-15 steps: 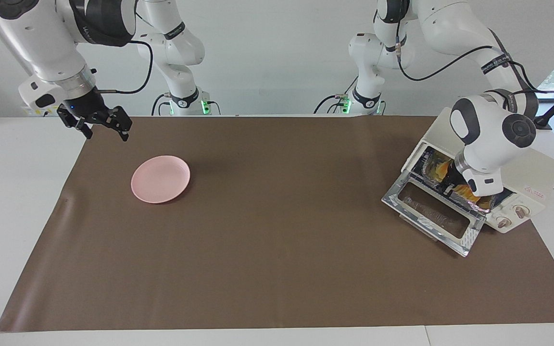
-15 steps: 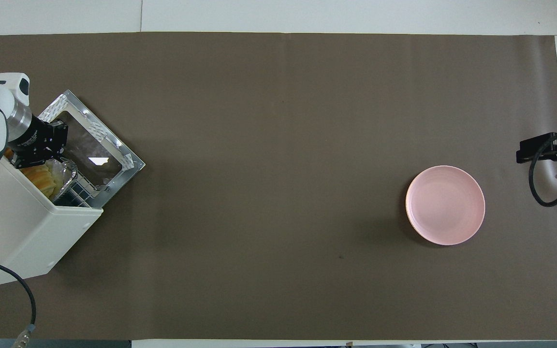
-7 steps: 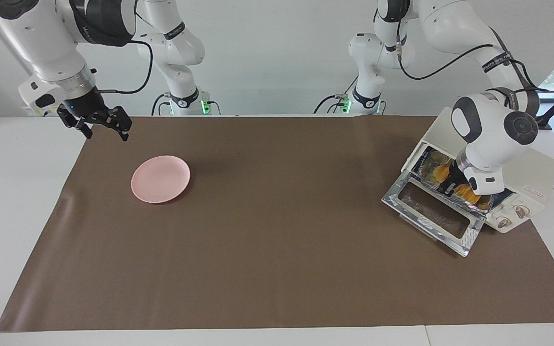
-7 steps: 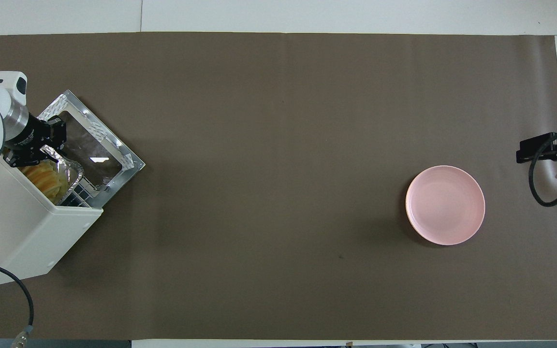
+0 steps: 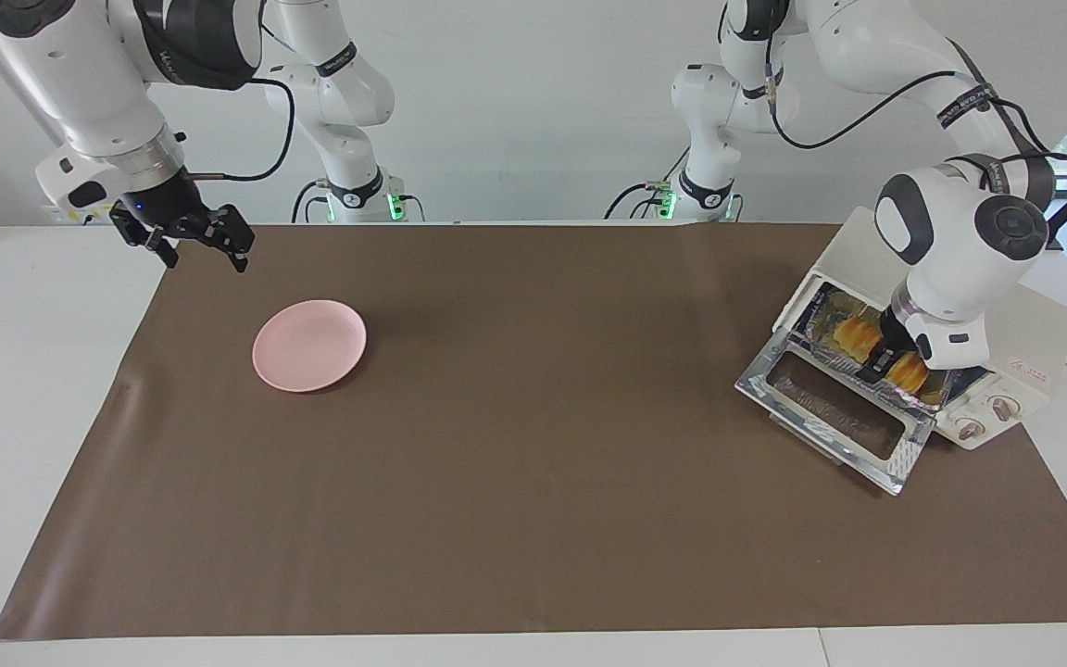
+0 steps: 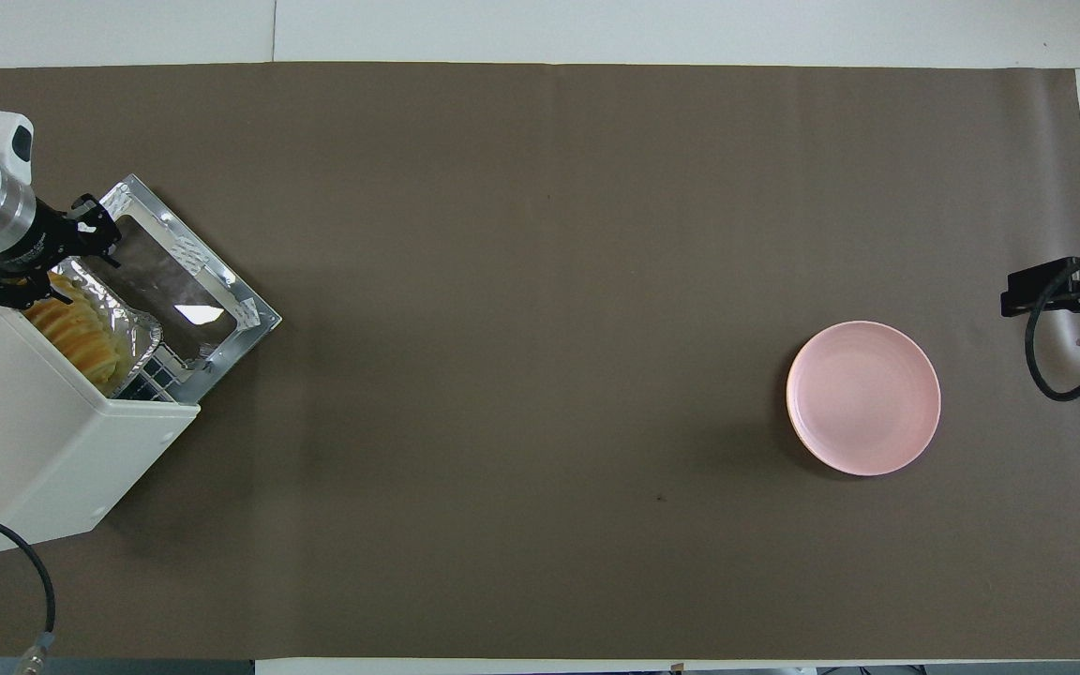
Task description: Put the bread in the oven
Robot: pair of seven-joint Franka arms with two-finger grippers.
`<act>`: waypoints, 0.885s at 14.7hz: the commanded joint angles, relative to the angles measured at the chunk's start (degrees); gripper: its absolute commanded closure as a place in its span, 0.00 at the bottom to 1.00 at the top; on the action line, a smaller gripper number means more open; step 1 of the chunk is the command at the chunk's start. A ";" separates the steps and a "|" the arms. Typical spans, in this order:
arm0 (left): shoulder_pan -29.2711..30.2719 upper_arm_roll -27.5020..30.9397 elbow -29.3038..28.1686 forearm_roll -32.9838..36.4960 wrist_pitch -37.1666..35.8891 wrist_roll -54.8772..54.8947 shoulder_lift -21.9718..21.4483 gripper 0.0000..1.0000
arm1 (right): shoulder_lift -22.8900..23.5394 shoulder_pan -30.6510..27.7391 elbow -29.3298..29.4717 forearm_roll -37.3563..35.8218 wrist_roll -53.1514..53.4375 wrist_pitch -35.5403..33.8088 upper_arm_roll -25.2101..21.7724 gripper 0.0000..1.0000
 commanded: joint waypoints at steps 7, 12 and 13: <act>-2.08 0.04 9.49 1.37 -6.91 2.37 0.58 0.00 | -0.30 -0.77 -0.11 -0.55 0.47 -0.47 0.72 0.00; -2.43 -0.66 16.97 -0.20 -13.24 8.53 2.51 0.00 | -0.30 -0.77 -0.11 -0.55 0.47 -0.47 0.72 0.00; -2.43 -0.84 17.24 -0.73 -14.22 8.70 2.52 0.00 | -0.30 -0.77 -0.11 -0.55 0.47 -0.47 0.72 0.00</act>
